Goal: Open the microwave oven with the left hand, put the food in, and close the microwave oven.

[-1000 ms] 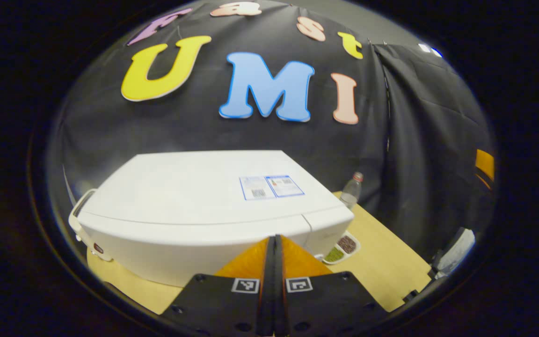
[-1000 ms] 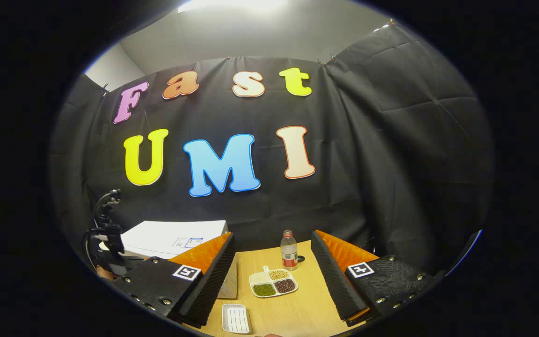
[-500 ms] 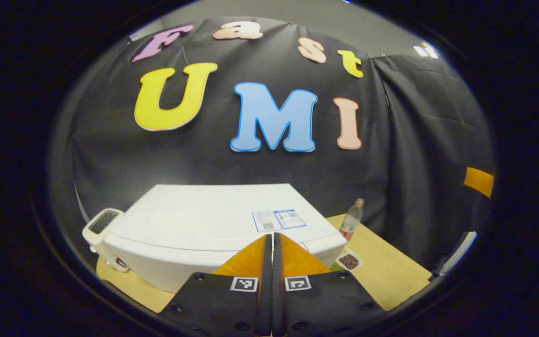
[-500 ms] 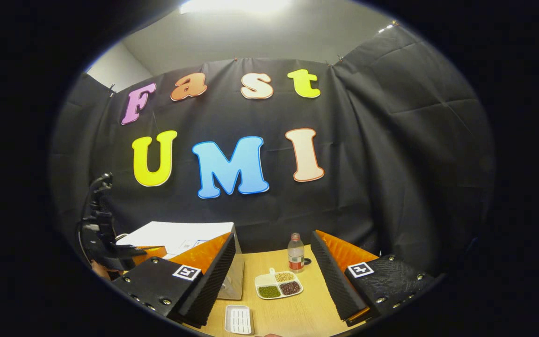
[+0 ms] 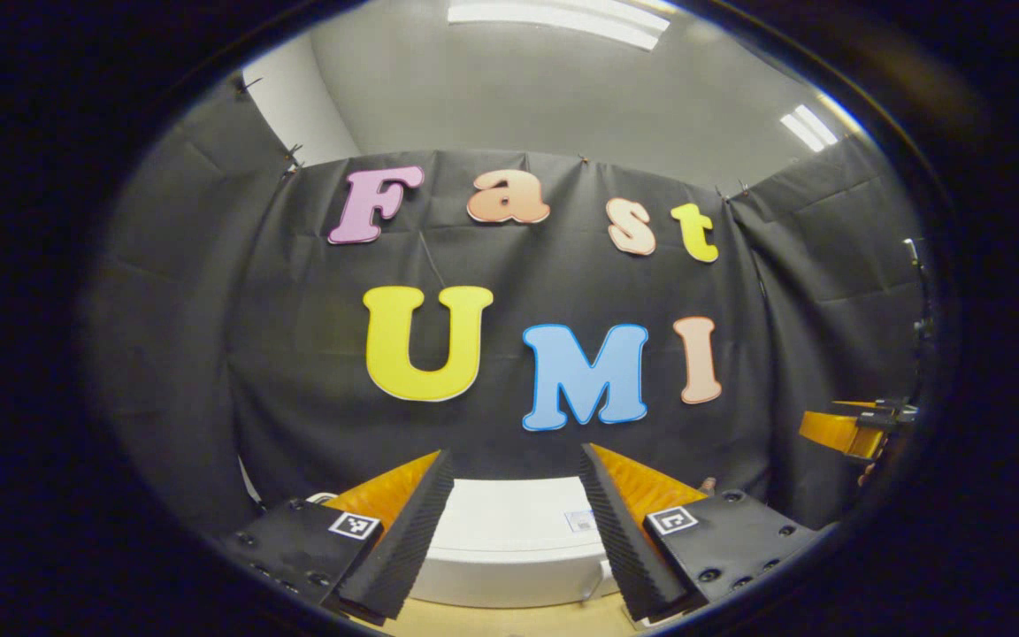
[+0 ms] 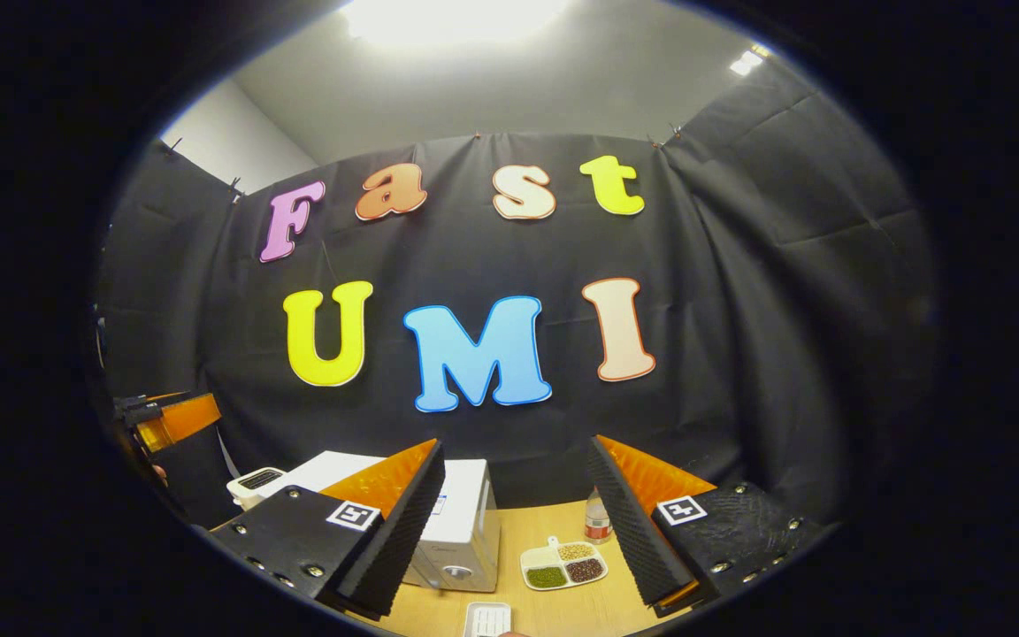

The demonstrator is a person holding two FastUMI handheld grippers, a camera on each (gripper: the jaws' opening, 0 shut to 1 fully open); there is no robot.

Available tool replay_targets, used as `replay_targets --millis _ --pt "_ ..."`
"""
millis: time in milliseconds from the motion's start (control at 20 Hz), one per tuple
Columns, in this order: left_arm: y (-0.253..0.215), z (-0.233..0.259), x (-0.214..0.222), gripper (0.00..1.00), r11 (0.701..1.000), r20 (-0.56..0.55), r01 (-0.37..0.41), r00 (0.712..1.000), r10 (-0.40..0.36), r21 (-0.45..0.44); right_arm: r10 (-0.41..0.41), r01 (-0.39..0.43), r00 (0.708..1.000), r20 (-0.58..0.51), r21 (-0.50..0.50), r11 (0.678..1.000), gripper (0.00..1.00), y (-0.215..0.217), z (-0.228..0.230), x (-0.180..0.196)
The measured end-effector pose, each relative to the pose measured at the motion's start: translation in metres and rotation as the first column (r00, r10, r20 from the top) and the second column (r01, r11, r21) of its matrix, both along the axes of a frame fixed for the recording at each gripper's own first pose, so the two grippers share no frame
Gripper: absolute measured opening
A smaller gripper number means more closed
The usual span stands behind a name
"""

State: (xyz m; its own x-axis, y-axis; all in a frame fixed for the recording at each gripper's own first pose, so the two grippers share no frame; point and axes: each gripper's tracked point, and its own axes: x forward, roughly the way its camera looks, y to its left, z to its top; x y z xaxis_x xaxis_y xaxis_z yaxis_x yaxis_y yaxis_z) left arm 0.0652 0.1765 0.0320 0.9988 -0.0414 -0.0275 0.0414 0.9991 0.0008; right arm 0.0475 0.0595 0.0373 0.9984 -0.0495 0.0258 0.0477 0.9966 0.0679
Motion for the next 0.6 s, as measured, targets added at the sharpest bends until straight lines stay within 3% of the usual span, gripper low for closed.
replay_targets --millis 150,400,500,600 --pt "0.014 0.016 -0.012 0.97 1.0 0.028 -0.012 1.0 0.012 0.005 0.007 -0.007 1.0 0.01 -0.01 1.0 0.98 0.013 0.009 -0.007" --pt "0.023 0.017 -0.024 0.91 0.999 0.026 0.018 1.0 -0.017 -0.035 -0.003 0.003 0.999 0.032 -0.024 1.0 0.98 0.035 0.026 -0.02" --pt "0.027 0.022 -0.028 0.97 0.999 0.04 0.031 0.999 -0.029 -0.042 -0.009 0.011 0.999 0.043 -0.03 1.0 0.98 0.045 0.029 -0.025" --pt "0.028 0.022 -0.03 0.91 0.998 0.035 0.056 0.998 -0.055 -0.034 -0.016 0.017 0.999 0.035 -0.026 1.0 0.98 0.055 0.025 -0.027"
